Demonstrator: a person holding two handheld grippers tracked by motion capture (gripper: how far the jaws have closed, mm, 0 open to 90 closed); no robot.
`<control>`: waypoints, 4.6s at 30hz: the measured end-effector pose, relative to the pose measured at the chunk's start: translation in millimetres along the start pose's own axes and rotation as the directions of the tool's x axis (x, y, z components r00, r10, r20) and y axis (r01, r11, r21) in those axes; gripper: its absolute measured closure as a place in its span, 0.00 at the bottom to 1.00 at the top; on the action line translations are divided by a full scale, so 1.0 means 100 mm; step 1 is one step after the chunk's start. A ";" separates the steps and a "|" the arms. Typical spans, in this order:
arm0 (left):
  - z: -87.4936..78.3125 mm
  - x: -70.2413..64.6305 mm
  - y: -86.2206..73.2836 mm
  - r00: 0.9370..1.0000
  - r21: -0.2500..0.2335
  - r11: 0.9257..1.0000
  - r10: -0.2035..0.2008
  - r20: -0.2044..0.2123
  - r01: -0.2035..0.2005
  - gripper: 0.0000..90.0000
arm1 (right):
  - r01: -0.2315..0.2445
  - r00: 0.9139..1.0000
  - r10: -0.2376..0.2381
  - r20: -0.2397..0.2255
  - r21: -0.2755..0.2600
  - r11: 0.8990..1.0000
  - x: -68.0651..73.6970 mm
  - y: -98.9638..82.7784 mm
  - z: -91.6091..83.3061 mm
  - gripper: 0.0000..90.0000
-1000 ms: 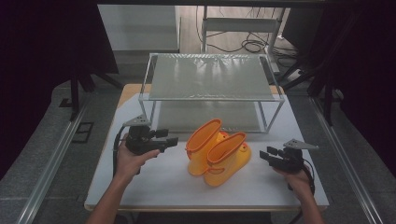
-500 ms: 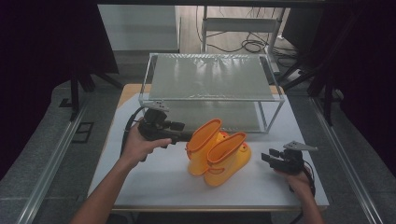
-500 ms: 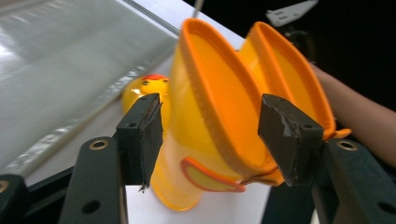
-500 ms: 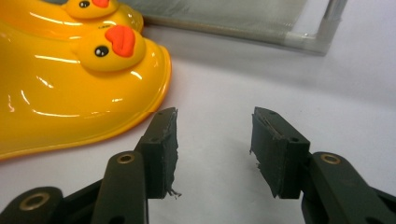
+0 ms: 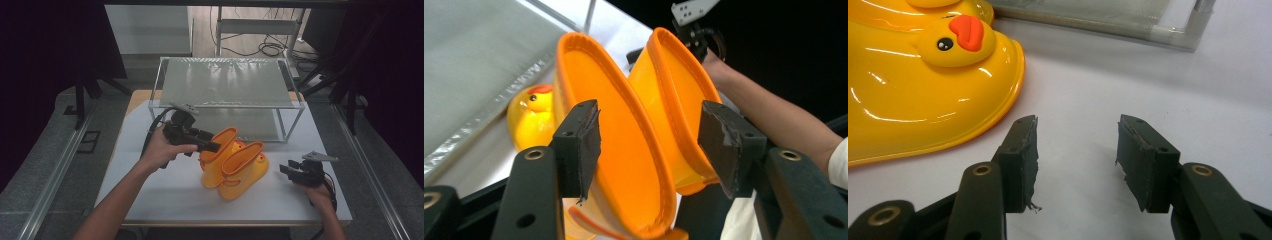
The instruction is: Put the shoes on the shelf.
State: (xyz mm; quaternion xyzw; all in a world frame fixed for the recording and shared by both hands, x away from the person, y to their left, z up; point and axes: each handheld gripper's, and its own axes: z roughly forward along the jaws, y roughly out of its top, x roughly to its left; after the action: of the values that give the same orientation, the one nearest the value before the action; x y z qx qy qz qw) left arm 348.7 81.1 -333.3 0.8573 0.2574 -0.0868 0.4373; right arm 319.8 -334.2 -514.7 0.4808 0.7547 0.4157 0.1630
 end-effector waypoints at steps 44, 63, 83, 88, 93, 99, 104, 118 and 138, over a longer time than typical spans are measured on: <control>0.78 -0.22 0.39 0.978 0.387 0.922 0.059 -0.198 0.023 0.42 | -0.006 1.000 0.006 0.030 0.004 1.000 -0.01 -0.01 -0.01 0.56; 0.83 -0.24 0.41 0.976 0.426 0.904 0.053 -0.210 0.043 0.50 | -0.015 0.999 0.015 0.034 0.010 1.000 -0.02 0.00 0.00 0.56; 0.78 -0.12 0.40 0.978 0.407 0.911 0.024 -0.207 0.063 0.91 | -0.022 0.999 0.022 0.037 0.011 1.000 -0.03 0.00 0.00 0.56; 0.73 -0.02 0.41 0.986 0.385 0.919 -0.023 -0.168 0.087 0.92 | -0.020 0.999 0.020 0.041 0.008 1.000 -0.04 0.00 0.00 0.56; 0.70 0.01 0.43 0.989 0.379 0.921 -0.045 -0.138 0.094 0.92 | -0.024 0.999 0.024 0.043 0.003 1.000 -0.05 0.00 0.00 0.56; 0.58 0.01 0.47 0.995 0.360 0.928 -0.077 -0.066 0.096 0.92 | -0.023 0.999 0.022 0.045 0.001 1.000 -0.06 0.00 -0.01 0.56; 0.47 -0.03 0.50 0.994 0.322 0.941 -0.101 -0.030 0.105 0.92 | -0.023 0.999 0.023 0.048 -0.003 1.000 -0.06 0.00 -0.01 0.56; -0.14 -0.09 0.62 0.996 0.206 0.975 -0.078 -0.033 0.083 0.92 | -0.033 0.998 0.033 0.052 -0.004 0.999 -0.07 0.00 -0.01 0.56; -0.73 -0.22 0.89 0.995 0.097 0.991 -0.094 -0.019 0.095 0.92 | -0.046 0.997 0.046 0.058 -0.003 0.999 -0.08 0.00 -0.02 0.56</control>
State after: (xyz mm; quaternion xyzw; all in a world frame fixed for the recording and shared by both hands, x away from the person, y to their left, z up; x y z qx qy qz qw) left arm 370.2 87.9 -217.6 0.8652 0.2964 -0.1135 0.3882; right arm 322.3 -341.8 -515.3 0.5095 0.7382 0.4058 0.1755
